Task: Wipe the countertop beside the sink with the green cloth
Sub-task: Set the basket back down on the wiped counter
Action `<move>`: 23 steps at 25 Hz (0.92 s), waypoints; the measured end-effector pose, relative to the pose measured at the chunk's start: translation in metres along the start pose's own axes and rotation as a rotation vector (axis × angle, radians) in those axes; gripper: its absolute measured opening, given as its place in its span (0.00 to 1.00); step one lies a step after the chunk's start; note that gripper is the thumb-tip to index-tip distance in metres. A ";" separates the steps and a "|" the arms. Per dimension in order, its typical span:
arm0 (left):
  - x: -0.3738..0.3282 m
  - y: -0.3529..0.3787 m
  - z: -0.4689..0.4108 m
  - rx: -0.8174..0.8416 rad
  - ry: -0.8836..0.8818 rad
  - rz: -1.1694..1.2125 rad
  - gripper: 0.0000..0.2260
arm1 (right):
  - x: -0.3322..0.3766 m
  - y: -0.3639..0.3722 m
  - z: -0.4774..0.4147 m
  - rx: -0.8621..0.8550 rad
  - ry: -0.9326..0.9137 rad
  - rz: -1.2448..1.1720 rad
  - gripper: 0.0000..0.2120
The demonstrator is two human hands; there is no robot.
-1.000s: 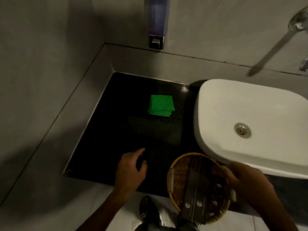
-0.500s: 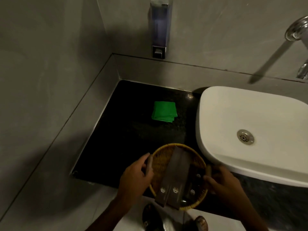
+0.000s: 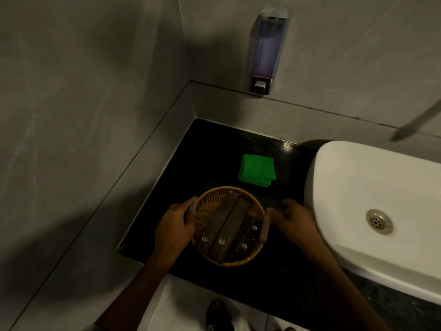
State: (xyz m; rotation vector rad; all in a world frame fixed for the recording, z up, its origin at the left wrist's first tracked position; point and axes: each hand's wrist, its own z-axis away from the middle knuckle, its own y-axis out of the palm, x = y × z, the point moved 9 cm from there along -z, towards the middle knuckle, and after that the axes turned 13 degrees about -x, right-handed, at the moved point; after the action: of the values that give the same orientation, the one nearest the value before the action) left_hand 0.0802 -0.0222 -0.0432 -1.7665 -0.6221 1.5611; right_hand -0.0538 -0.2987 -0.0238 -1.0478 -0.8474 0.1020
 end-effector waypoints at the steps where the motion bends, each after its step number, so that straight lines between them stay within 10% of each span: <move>1: -0.004 -0.002 -0.003 -0.033 0.012 -0.041 0.19 | 0.008 -0.010 -0.020 -0.080 -0.006 -0.014 0.22; 13: -0.047 -0.011 0.010 -0.060 0.082 0.020 0.26 | 0.018 0.056 -0.147 0.006 0.485 -0.449 0.28; 19: -0.081 -0.008 0.020 -0.088 0.133 0.071 0.22 | 0.046 0.046 -0.122 0.028 0.395 -0.741 0.19; 23: -0.130 0.010 0.021 -0.017 0.008 0.186 0.23 | 0.044 -0.010 -0.073 0.159 0.334 -1.017 0.32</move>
State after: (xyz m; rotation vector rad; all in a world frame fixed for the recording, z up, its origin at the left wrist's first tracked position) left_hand 0.0374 -0.1210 0.0335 -1.8871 -0.4796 1.6751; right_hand 0.0212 -0.3364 -0.0068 -0.3747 -0.9539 -0.8277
